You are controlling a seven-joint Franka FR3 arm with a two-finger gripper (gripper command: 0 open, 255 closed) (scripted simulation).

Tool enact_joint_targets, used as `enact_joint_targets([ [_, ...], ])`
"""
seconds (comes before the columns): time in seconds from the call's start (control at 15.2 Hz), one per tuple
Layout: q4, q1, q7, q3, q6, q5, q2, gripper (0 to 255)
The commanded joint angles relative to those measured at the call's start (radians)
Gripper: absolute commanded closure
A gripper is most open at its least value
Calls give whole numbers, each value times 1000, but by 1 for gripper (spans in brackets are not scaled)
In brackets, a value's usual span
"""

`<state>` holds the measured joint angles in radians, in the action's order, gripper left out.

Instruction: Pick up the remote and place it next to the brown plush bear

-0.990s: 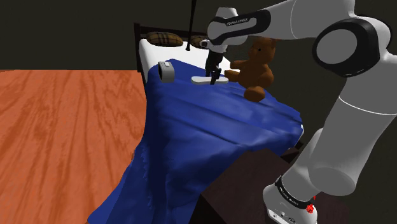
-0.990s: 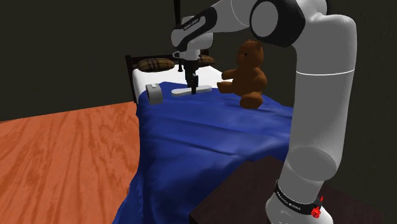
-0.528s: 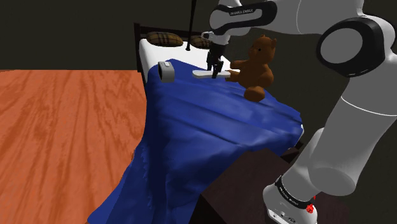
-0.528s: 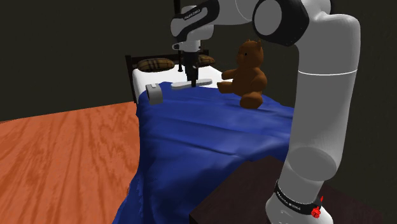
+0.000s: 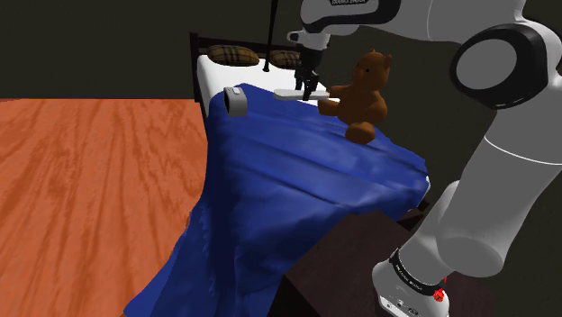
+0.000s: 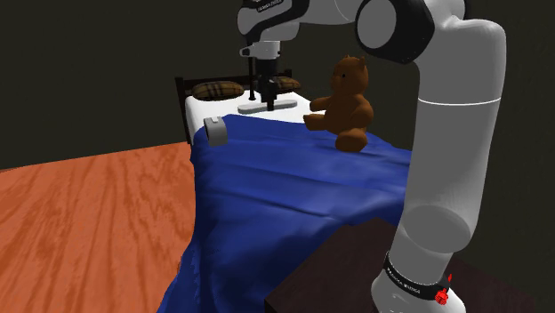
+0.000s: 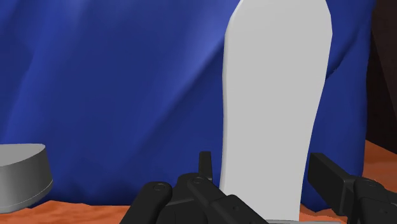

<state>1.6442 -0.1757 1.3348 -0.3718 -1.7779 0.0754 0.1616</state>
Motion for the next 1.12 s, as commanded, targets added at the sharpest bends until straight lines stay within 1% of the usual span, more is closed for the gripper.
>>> enact_joint_targets([
  [0.0, -27, 1, -1, 0, 29, -1, -1, 255],
  [0.53, -149, 6, -1, -3, 140, 2, 9, 255],
  [1.06, -298, 18, 2, -7, 260, 14, 40, 255],
])
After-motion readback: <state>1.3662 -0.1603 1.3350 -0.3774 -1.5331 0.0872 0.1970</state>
